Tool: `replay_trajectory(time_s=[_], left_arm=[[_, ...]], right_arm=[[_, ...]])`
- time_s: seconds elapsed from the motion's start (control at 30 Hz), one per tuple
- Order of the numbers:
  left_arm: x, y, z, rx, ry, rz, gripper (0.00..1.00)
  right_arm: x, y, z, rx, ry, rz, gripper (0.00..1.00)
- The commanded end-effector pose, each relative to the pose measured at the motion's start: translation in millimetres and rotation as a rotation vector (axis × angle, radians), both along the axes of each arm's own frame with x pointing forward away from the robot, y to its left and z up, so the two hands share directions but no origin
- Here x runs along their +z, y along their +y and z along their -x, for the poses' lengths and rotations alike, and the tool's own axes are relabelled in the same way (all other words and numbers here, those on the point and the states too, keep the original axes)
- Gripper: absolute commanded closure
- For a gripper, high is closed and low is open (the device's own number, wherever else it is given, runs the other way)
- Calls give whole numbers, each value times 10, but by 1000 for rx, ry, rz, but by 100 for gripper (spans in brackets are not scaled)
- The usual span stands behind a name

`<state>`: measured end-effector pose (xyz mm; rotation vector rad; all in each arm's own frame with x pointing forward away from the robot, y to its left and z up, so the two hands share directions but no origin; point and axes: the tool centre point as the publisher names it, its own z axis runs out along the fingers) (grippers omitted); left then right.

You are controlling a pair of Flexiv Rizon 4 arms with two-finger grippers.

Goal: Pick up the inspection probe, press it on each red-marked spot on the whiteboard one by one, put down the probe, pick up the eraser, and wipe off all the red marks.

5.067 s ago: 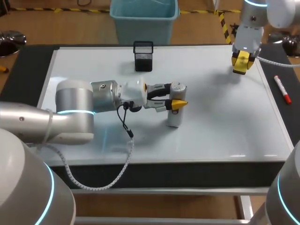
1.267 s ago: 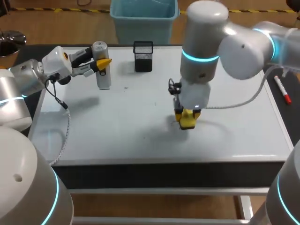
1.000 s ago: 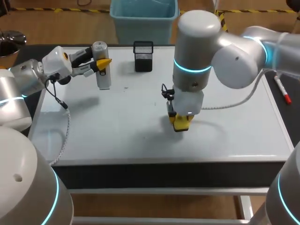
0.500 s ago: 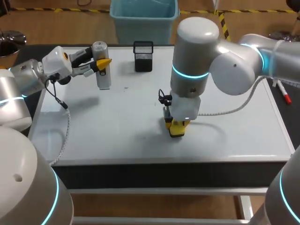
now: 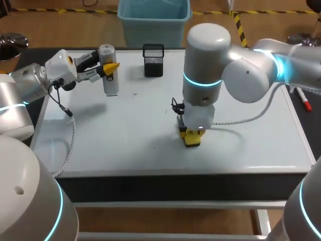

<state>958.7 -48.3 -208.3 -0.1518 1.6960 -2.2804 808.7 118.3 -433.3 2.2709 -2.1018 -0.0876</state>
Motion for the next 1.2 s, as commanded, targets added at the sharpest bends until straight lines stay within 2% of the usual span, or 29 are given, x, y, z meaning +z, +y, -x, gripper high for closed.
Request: replay_trajectory(time_s=[0.03, 0.6, 0.73, 0.93, 1.2], left_arm=[[8, 1, -12, -3, 0, 1, 100], [8, 1, -12, -3, 0, 1, 100], [8, 1, -12, -3, 0, 1, 100], [8, 1, -12, -3, 0, 1, 100], [8, 1, -12, -3, 0, 1, 100]], right_arm=[[-159, -162, -140, -21, 2, 6, 100], [-118, -585, -394, -139, -17, 22, 100], [32, -681, -480, -169, -26, 9, 100], [357, -859, -718, -173, -38, -1, 100], [535, -1023, -1038, -193, -72, 7, 100]])
